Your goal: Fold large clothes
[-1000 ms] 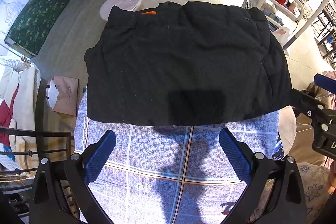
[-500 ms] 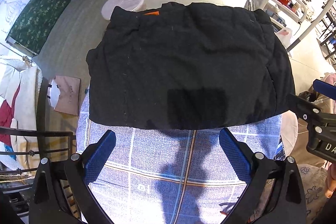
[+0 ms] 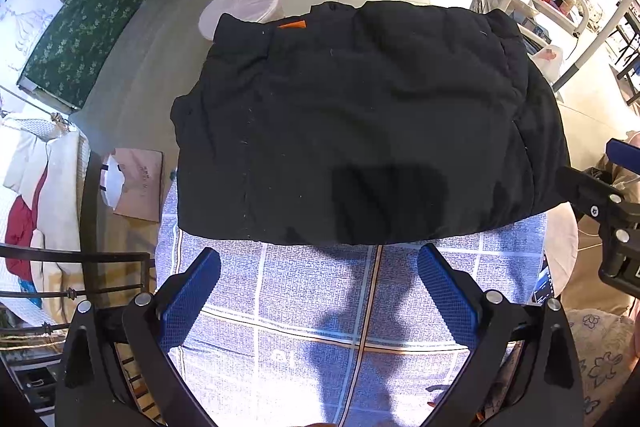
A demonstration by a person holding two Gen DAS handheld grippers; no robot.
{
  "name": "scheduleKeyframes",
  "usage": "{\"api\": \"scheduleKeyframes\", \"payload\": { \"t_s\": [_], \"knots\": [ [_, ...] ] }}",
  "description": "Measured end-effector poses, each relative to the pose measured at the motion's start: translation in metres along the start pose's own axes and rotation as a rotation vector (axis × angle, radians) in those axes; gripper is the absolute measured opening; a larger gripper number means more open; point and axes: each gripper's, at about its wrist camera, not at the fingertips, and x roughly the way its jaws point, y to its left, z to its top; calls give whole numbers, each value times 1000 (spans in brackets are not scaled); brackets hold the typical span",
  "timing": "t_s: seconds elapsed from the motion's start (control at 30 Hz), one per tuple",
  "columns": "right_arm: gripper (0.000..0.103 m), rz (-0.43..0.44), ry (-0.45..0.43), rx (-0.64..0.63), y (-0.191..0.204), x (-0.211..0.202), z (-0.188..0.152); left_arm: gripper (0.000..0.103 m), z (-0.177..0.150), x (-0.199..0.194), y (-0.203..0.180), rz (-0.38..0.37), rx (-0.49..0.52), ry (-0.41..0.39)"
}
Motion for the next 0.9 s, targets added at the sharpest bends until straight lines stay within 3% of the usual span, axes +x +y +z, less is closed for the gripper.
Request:
{"api": "scheduleKeyframes", "payload": {
  "t_s": [0.9],
  "knots": [
    [86, 7, 4, -1, -3, -3, -2, 97, -2, -1, 2, 9, -5, -4]
  ]
}}
